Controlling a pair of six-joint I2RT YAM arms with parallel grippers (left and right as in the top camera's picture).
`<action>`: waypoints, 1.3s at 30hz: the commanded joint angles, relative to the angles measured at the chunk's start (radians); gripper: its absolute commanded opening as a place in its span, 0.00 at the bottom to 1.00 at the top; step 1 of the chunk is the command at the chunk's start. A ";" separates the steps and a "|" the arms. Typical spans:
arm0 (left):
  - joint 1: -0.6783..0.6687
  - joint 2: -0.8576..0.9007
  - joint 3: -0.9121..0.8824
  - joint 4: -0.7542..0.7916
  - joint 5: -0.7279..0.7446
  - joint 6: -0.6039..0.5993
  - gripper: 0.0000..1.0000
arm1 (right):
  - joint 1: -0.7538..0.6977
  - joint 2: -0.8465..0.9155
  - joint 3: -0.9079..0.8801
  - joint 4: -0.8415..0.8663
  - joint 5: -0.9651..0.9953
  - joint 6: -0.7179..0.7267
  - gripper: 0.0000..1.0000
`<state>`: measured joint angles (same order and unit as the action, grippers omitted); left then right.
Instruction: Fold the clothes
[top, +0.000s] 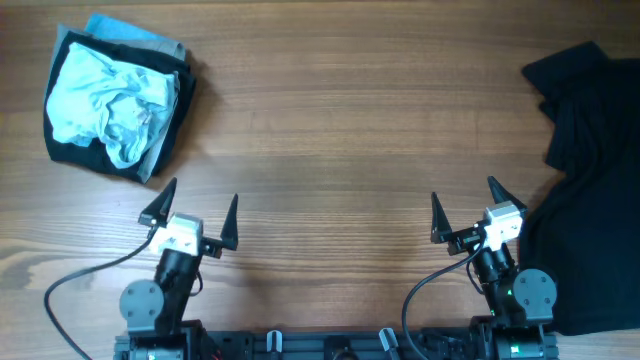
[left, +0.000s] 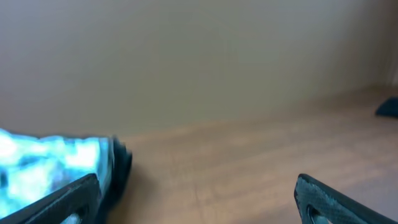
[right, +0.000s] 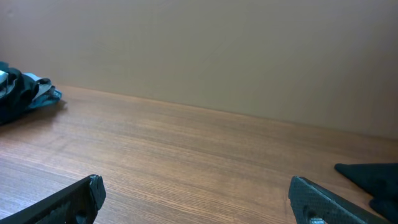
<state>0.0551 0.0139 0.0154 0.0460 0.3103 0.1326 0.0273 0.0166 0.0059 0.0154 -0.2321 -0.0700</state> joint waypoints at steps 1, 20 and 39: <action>0.001 -0.011 -0.010 -0.068 -0.043 -0.006 1.00 | -0.005 -0.001 0.000 0.005 -0.013 -0.008 1.00; 0.001 -0.009 -0.010 -0.099 -0.042 -0.010 1.00 | -0.005 -0.001 0.000 0.005 -0.013 -0.008 1.00; 0.001 -0.009 -0.010 -0.099 -0.042 -0.010 1.00 | -0.005 -0.001 0.000 0.005 -0.013 -0.008 1.00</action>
<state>0.0551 0.0135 0.0101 -0.0486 0.2810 0.1326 0.0273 0.0166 0.0059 0.0158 -0.2321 -0.0700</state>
